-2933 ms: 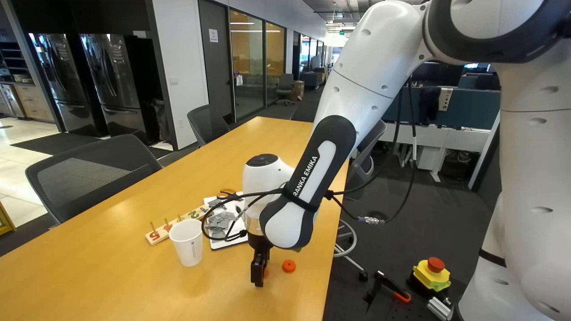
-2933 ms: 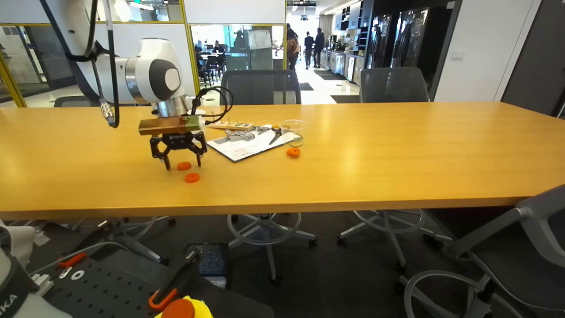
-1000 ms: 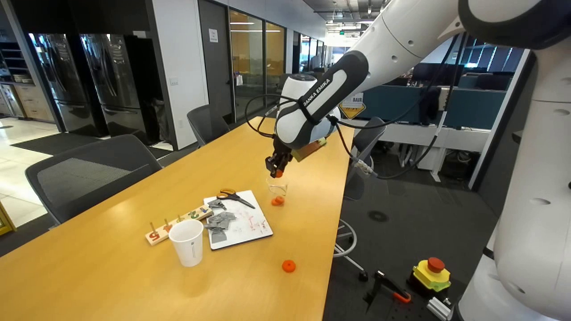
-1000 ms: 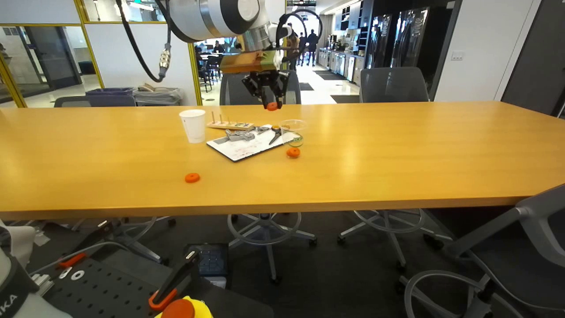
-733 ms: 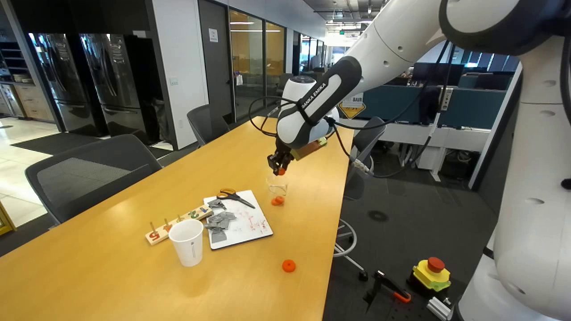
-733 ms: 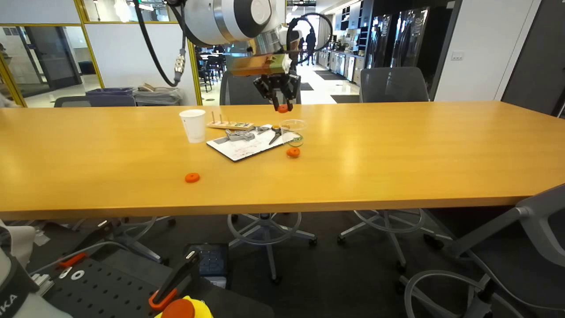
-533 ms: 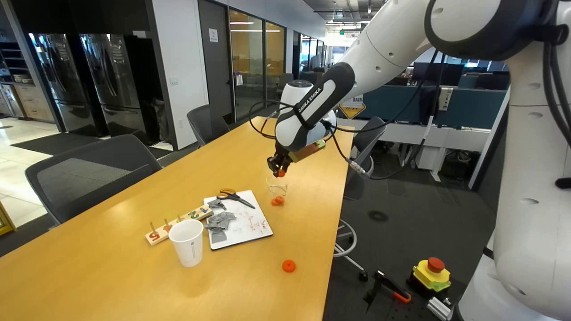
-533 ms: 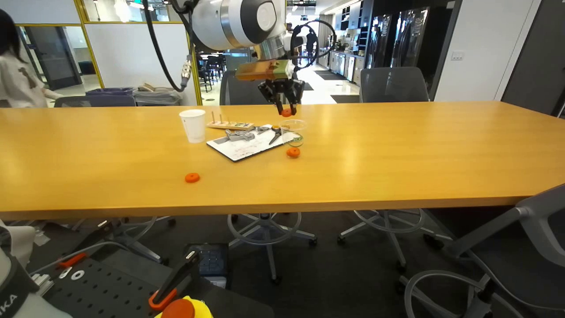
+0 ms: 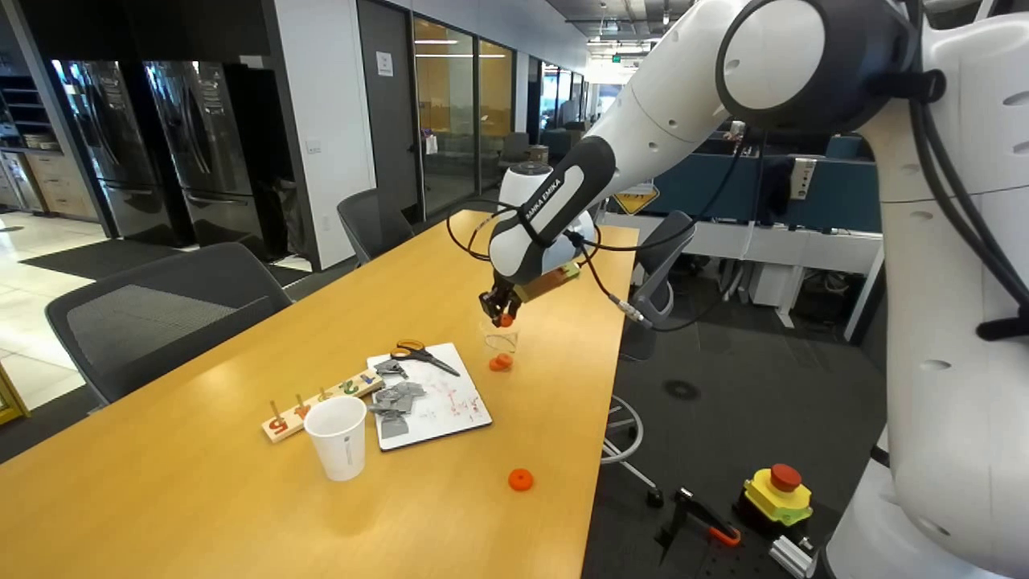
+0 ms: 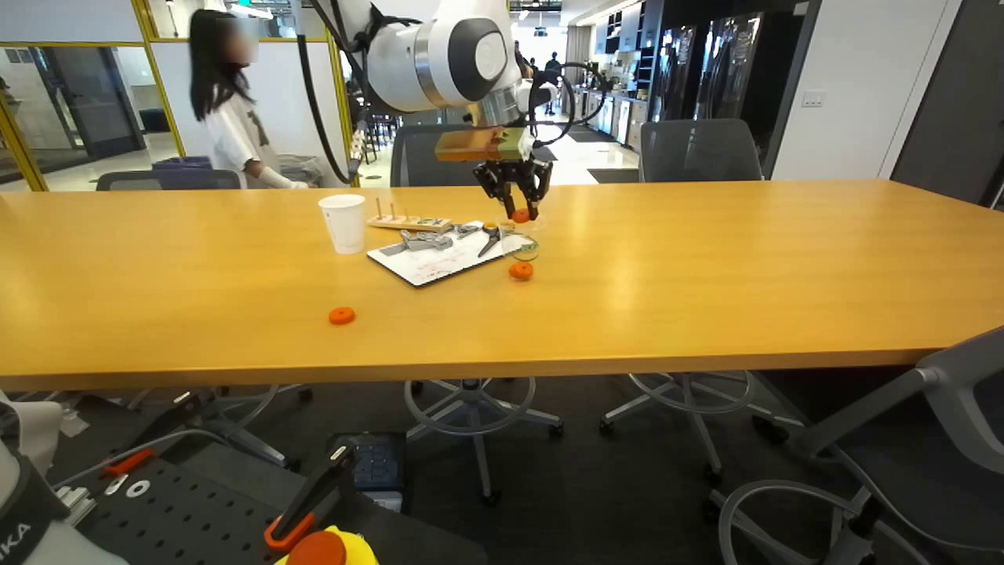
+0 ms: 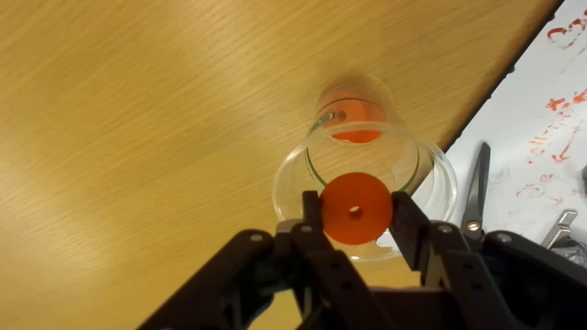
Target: Put the orange rings inside the clear cup, put the blue ring inside the white cup
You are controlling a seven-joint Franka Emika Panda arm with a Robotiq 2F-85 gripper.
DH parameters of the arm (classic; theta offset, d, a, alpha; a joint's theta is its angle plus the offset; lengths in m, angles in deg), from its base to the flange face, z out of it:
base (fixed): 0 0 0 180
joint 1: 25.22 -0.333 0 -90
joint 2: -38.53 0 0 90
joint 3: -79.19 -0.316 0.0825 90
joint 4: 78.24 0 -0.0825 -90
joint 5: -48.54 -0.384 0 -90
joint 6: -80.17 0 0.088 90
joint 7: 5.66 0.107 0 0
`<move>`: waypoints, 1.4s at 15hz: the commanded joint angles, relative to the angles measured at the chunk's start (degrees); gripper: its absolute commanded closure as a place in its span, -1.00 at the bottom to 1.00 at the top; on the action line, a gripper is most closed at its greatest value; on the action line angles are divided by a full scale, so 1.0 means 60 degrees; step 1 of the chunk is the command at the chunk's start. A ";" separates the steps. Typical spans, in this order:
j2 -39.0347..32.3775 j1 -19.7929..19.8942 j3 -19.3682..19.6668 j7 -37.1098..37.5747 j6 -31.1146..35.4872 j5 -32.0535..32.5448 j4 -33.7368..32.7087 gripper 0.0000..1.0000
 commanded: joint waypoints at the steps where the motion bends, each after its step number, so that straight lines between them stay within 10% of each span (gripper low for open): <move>1: -0.0338 -0.0100 0.0187 0.0388 -0.0216 0.0102 -0.0560 -0.35; 7: 0.0415 -0.0315 0.0335 0.0839 -0.0611 0.0294 0.0029 -1.00; 21: 0.4210 -0.0694 -0.1142 -0.0238 -0.2224 -0.0244 0.4925 -1.00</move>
